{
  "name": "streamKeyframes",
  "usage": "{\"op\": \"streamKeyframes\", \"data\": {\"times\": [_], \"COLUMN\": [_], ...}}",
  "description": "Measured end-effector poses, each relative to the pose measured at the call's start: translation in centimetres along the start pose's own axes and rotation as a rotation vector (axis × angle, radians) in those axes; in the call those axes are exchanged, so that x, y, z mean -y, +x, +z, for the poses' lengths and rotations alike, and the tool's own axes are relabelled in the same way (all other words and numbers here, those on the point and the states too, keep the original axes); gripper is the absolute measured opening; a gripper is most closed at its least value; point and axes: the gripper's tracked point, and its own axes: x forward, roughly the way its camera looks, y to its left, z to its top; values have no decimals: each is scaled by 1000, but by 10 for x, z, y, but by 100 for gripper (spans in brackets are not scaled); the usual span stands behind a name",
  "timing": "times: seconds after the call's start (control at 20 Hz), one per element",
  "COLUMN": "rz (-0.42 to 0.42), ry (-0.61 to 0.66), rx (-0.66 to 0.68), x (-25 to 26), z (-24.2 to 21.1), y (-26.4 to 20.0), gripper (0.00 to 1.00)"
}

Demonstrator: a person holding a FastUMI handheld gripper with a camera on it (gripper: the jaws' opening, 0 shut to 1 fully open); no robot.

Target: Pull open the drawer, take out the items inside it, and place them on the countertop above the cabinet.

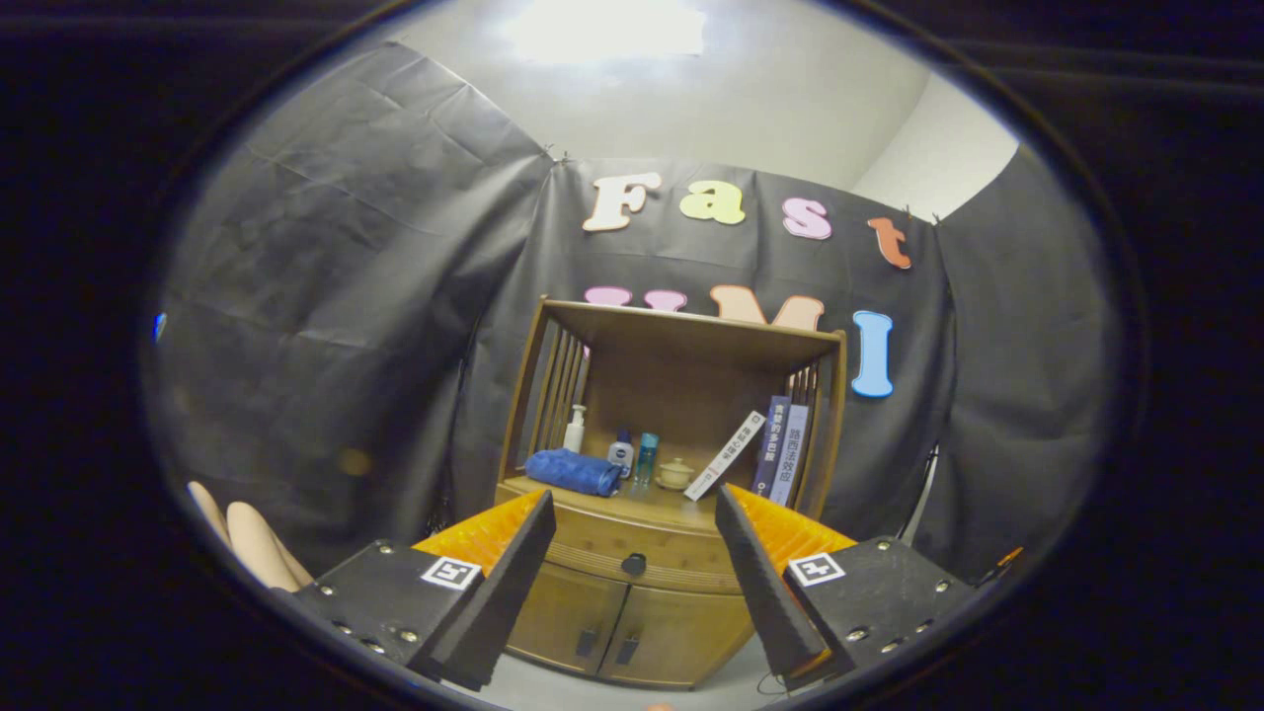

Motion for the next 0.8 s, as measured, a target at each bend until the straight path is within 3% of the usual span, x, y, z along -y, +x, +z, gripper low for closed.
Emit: {"op": "streamKeyframes", "data": {"times": [0.4,0.8], "rz": [-26,-30], "ry": [20,30], "rx": [-14,-77], "x": [11,14], "z": [-7,-44], "y": [4,24], "gripper": [97,98]}}
